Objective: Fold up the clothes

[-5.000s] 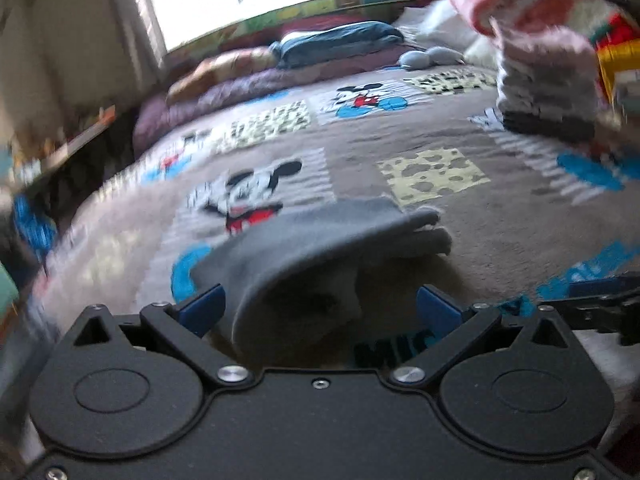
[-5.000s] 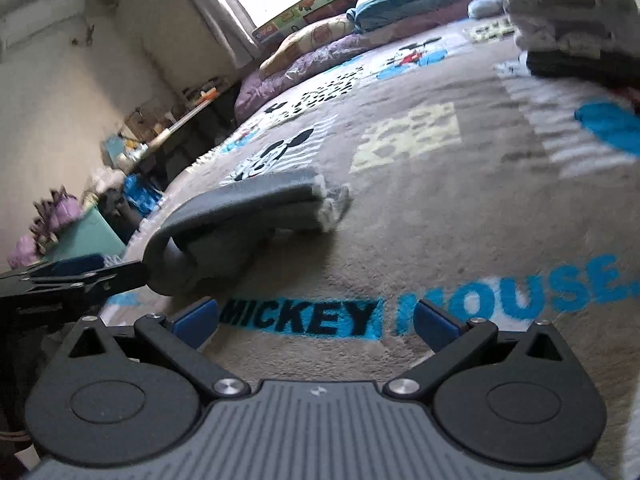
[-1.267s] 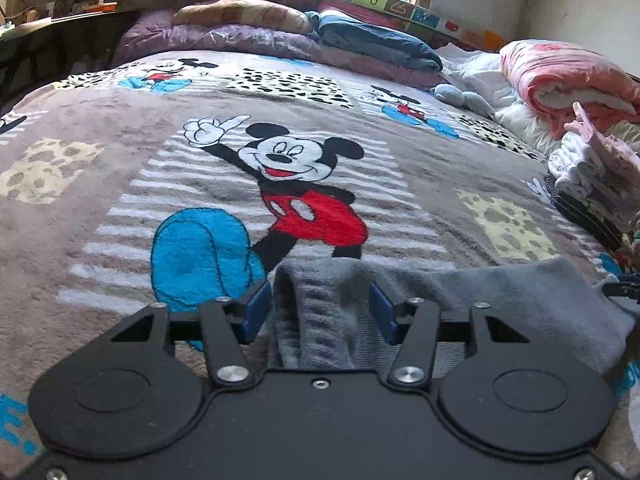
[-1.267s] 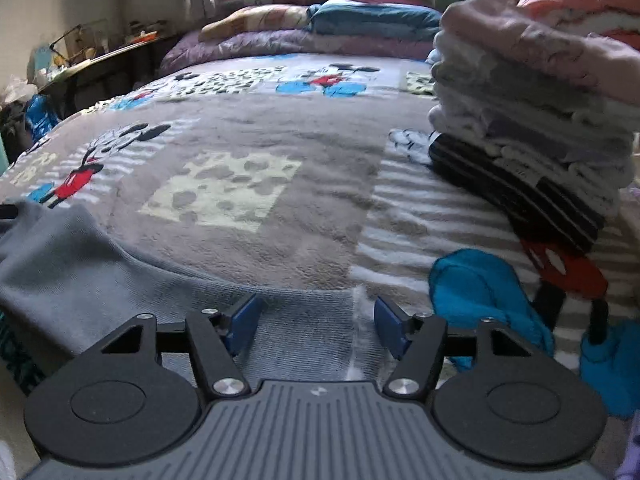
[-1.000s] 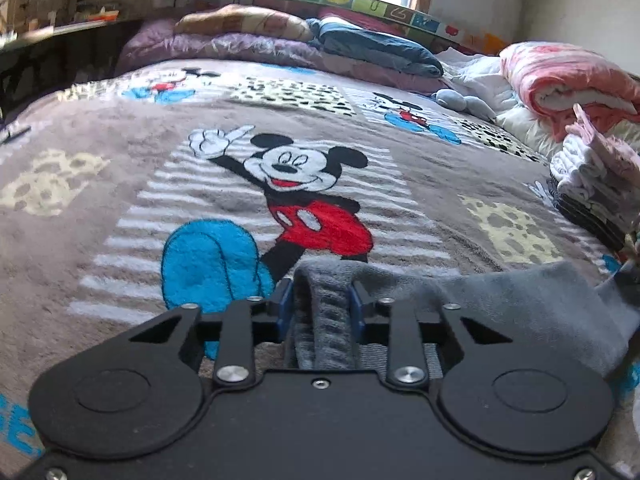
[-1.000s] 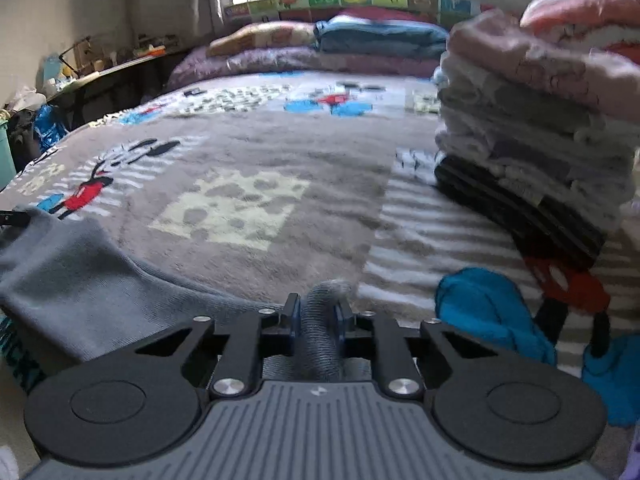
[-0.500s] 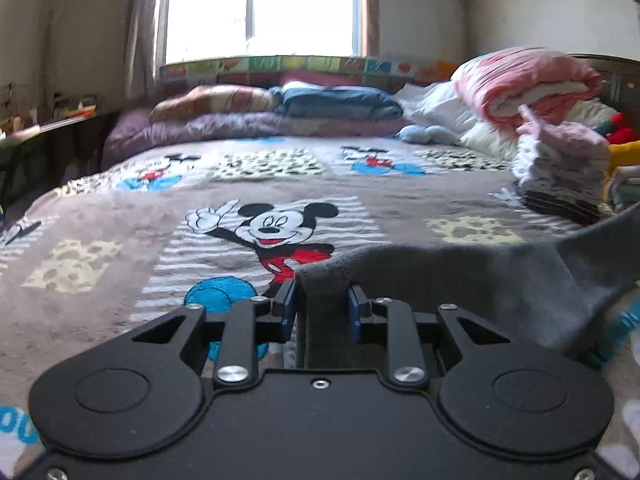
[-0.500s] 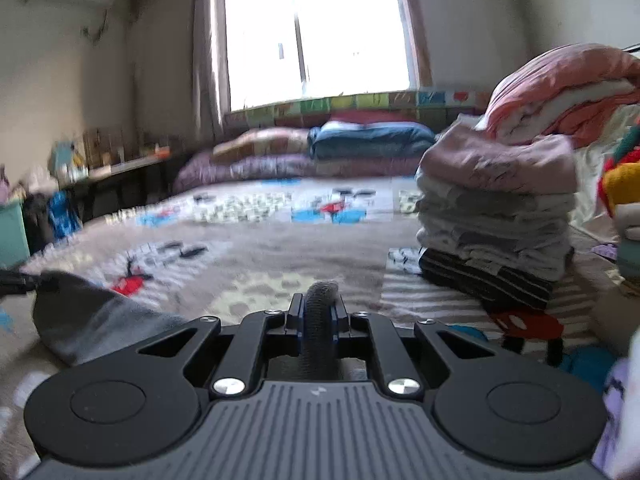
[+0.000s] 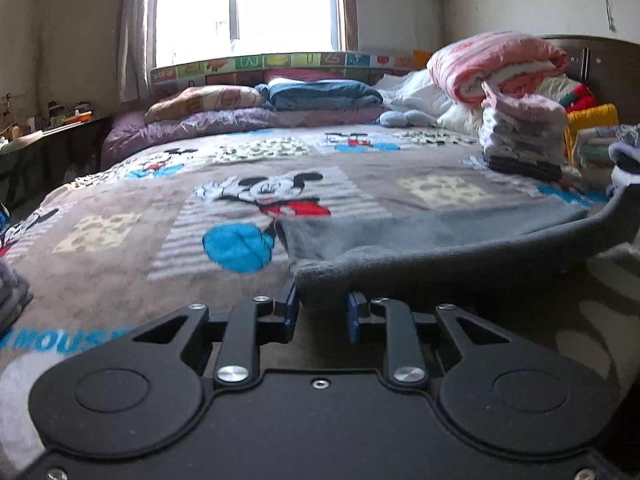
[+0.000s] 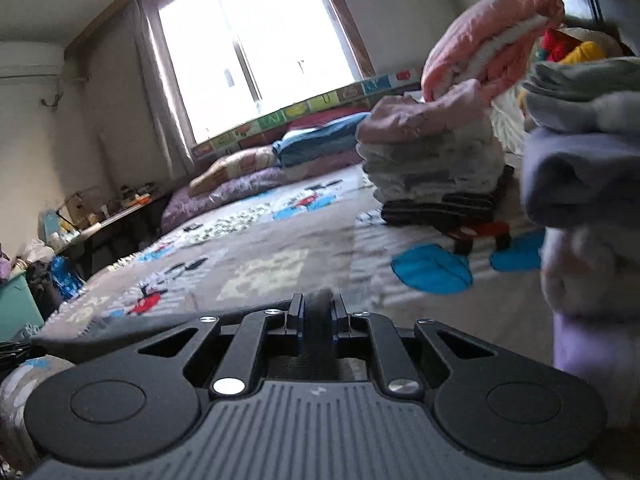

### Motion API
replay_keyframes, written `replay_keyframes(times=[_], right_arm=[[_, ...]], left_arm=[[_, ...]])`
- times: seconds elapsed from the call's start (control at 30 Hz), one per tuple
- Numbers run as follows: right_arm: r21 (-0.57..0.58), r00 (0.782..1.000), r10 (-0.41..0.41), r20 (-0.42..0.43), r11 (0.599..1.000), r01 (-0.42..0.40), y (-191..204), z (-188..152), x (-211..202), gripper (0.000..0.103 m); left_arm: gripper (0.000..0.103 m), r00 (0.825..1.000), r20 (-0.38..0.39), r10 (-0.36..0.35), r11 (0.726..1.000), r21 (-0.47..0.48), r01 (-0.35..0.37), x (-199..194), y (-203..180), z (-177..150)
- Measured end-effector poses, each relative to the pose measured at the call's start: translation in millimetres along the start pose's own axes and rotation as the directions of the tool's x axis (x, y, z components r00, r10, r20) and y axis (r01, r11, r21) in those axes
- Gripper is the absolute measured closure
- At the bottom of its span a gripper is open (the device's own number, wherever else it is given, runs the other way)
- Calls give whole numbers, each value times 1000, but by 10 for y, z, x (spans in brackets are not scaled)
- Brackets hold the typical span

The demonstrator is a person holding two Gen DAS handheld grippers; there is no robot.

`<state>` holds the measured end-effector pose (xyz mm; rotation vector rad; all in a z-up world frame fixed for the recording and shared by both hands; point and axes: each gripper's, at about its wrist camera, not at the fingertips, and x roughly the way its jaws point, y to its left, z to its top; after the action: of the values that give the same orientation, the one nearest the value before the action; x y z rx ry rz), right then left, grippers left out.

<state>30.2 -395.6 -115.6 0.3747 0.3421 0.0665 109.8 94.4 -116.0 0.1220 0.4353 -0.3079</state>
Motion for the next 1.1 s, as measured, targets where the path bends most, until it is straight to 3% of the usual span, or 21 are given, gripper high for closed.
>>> replay_keyframes(times=[0.13,0.27,0.33,0.4,0.43,0.47,0.5,0.6,0.67,0.73,0.83,0.9,0.93,0.97,1.0,1.03,1.07,1.1], right_arm=[[29,998,9,-68,1000,-7,-8,-58,-121,77],[68,991,45,-129,997,-36,-21,-104,-291,46],[150,983,106,-152,985,-83,-89,-105,-402,33],[257,976,167,-141,958,-127,-190,-108,-507,29],[312,973,194,-125,938,-147,-246,-112,-558,26],[361,971,213,-108,918,-162,-298,-115,-602,24],[379,975,197,-103,914,-144,-324,-117,-604,23],[325,982,89,-165,945,-31,-288,-110,-425,23],[308,976,39,-216,951,31,-260,-176,-243,23],[258,966,-37,-257,960,106,-217,-266,-87,23],[163,950,-94,-299,976,148,-149,-406,76,22],[142,953,-59,-298,984,106,-106,-436,77,25],[142,952,-33,-303,987,79,-88,-449,80,41],[133,951,-18,-310,989,63,-64,-467,85,62],[124,948,-4,-318,991,46,-39,-486,89,72],[116,946,10,-325,993,29,-14,-505,93,87],[112,946,23,-323,994,14,4,-510,85,92],[134,962,29,-270,991,8,-10,-446,16,92]], left_arm=[[80,997,-82,12,1000,24,-10,-13,-8,-141],[80,976,-203,82,997,23,-79,-49,83,-199],[80,968,-221,115,991,-46,-128,-103,219,-177],[78,972,-202,119,976,-157,-152,-150,355,-137],[71,977,-187,102,963,-229,-145,-155,426,-119],[55,981,-176,77,940,-314,-130,-139,495,-122],[50,985,-165,50,910,-400,-113,-119,563,-128],[49,989,-142,-44,800,-598,-50,8,729,-219],[48,987,-145,-73,750,-660,-41,106,772,-266],[48,987,-133,-91,724,-689,-26,167,786,-279],[48,986,-125,-114,720,-694,-5,215,729,-267],[51,985,-134,-112,748,-664,-5,237,631,-240],[77,983,-143,-117,766,-643,-2,265,566,-219],[82,981,-153,-122,785,-620,1,297,499,-197],[83,984,-140,-114,789,-614,4,253,485,-164],[85,987,-121,-103,791,-612,7,193,483,-129],[87,990,-103,-92,792,-611,10,132,481,-95],[87,993,-84,-81,793,-609,13,72,479,-60]])
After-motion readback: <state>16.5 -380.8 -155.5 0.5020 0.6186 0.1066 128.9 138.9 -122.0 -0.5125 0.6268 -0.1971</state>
